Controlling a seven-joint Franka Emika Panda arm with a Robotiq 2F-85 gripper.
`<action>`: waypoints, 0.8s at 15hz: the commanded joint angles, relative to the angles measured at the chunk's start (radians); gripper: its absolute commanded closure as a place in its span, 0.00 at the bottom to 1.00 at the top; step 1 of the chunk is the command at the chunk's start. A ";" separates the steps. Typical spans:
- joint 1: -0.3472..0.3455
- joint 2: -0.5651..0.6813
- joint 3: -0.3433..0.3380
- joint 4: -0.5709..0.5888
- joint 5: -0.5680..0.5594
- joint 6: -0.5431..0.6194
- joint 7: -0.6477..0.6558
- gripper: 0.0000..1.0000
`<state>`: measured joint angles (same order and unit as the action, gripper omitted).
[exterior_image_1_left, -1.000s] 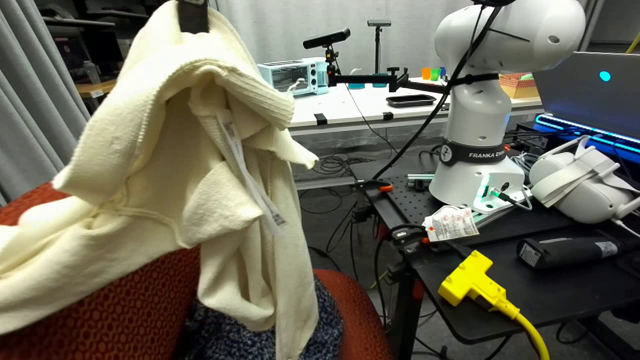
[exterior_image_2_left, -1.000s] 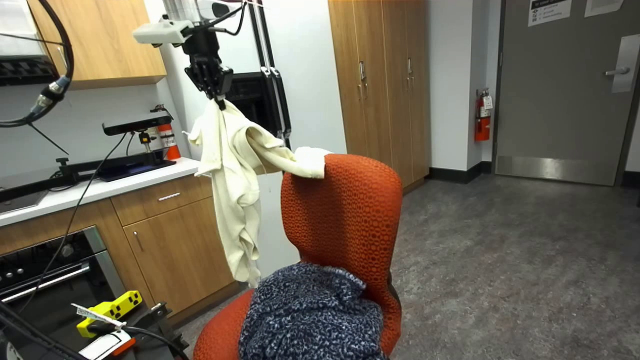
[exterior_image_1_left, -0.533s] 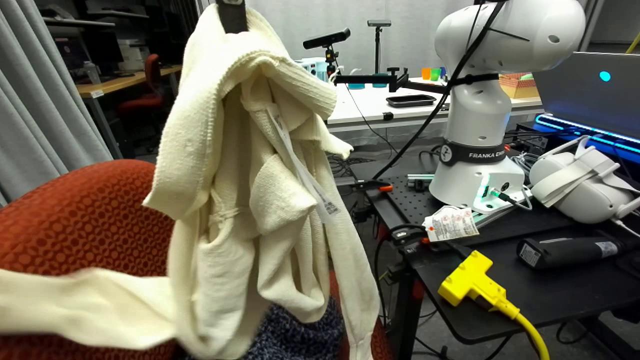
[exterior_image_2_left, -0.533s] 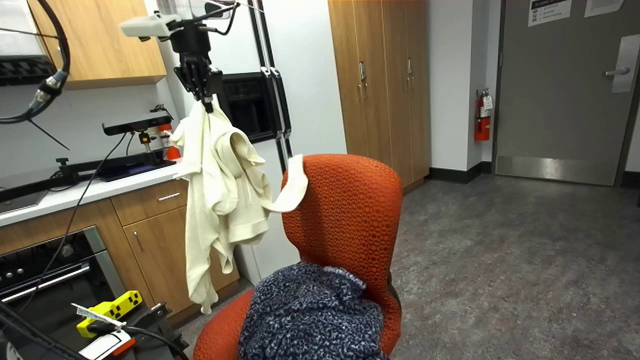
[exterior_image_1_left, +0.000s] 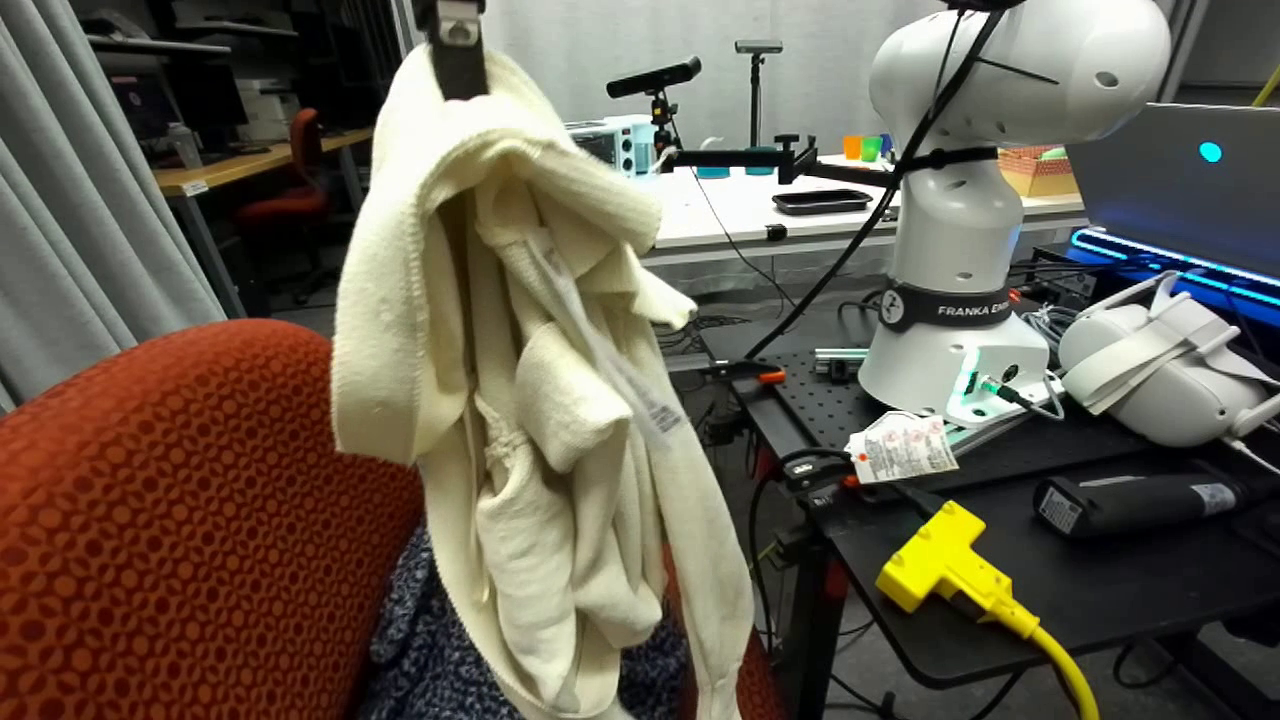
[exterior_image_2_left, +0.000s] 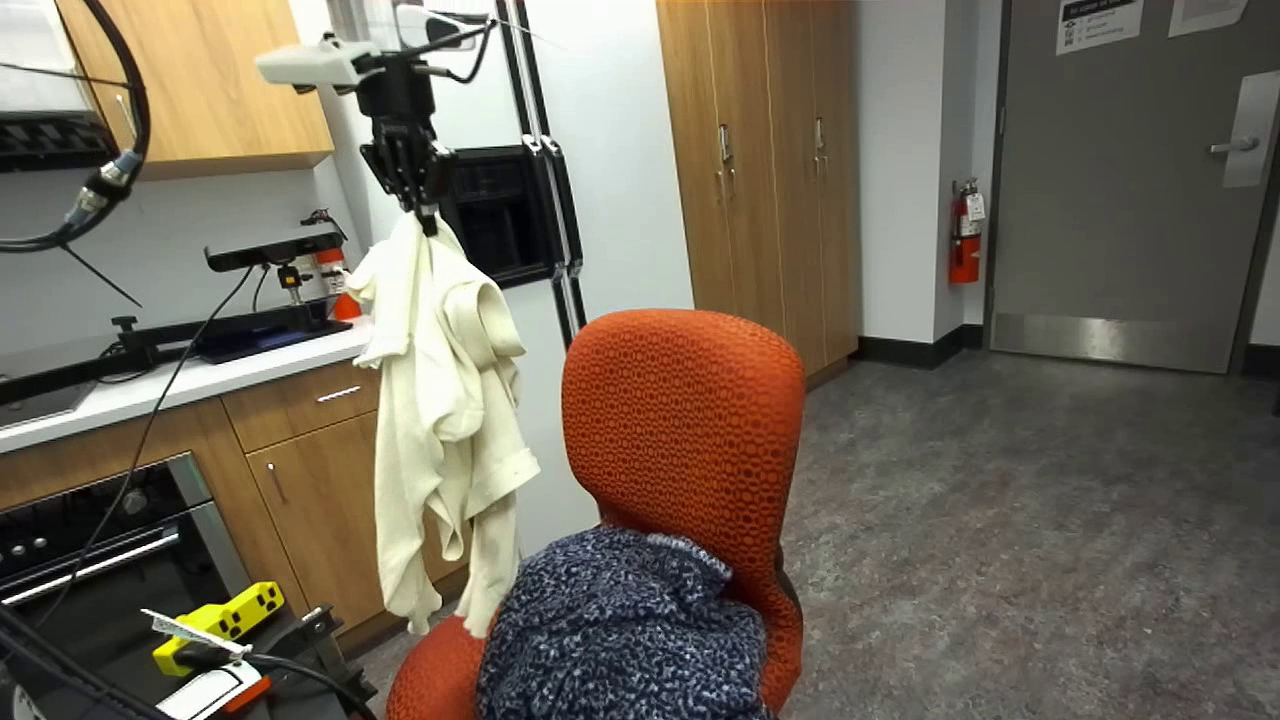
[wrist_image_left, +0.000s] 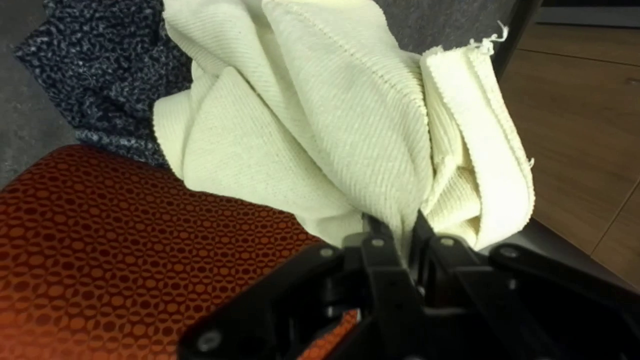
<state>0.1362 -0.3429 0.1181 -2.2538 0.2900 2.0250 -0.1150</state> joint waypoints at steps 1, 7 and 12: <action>-0.010 0.141 -0.054 0.026 0.006 0.102 -0.086 0.97; -0.018 0.300 -0.058 0.064 -0.016 0.137 -0.110 0.97; -0.030 0.375 -0.052 0.112 -0.062 0.139 -0.138 0.61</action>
<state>0.1239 -0.0127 0.0610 -2.2029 0.2570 2.1713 -0.2268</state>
